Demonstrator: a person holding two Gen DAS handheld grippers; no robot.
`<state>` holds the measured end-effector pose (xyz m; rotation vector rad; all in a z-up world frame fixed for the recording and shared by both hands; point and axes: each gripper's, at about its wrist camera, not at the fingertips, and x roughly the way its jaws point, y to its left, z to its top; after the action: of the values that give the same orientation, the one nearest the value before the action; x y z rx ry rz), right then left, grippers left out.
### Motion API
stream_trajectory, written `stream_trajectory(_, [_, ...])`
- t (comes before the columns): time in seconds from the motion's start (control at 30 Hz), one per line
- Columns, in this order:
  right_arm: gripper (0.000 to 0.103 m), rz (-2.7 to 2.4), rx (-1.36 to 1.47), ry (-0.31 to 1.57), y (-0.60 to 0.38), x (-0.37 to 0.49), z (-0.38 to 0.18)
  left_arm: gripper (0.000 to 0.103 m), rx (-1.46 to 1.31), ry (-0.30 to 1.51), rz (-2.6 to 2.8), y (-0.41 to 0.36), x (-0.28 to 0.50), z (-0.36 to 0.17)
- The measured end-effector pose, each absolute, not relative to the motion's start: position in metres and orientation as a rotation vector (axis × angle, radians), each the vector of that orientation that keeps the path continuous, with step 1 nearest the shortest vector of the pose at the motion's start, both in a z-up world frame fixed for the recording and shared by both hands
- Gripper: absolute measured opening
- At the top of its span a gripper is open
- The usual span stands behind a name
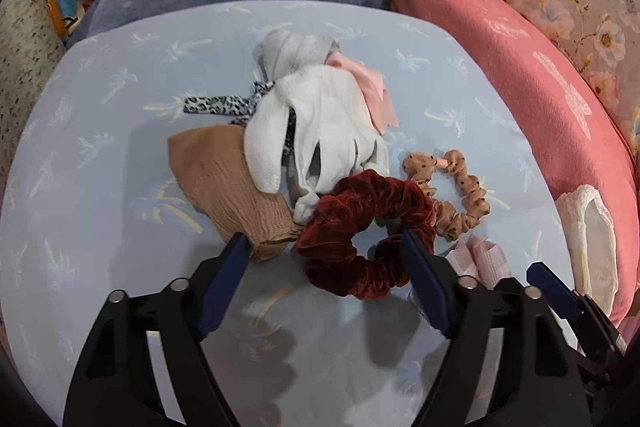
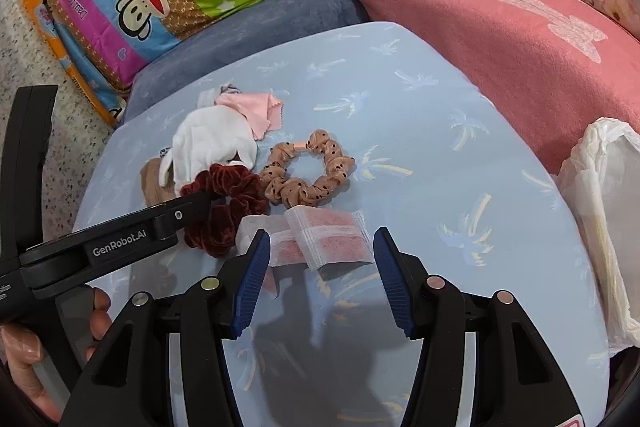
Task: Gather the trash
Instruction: 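Grasp the dark red scrunchie with the left gripper while the right gripper grasps the clear plastic packet, then carry both items over the bin and open the left gripper while the right gripper opens too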
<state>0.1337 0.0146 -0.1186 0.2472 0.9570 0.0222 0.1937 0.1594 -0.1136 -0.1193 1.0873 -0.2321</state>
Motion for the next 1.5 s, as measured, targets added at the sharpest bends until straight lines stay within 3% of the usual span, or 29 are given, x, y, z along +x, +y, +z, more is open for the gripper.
stream_trajectory(0.17, [0.055,0.011,0.243,0.983,0.013,0.138,-0.132,0.054,-0.105,1.115,-0.243,0.156,0.195,-0.124])
stream_trajectory(0.23, [0.049,0.007,0.247,0.991,0.012,0.14,-0.135,0.044,-0.097,1.114,-0.249,0.155,0.194,-0.123])
stream_trajectory(0.3, [0.032,0.01,0.262,1.003,0.01,0.141,-0.139,0.024,-0.098,1.127,-0.264,0.153,0.194,-0.124])
stream_trajectory(0.4, [0.015,0.008,0.271,0.999,0.008,0.14,-0.139,0.019,-0.092,1.124,-0.276,0.151,0.192,-0.12])
stream_trajectory(0.67, [0.009,0.023,0.317,0.912,-0.003,0.128,-0.107,0.016,-0.07,1.062,-0.324,0.139,0.178,-0.091])
stream_trajectory(1.5, [0.008,-0.101,0.348,0.505,-0.119,0.058,0.065,0.016,0.091,0.768,-0.586,0.001,0.129,0.031])
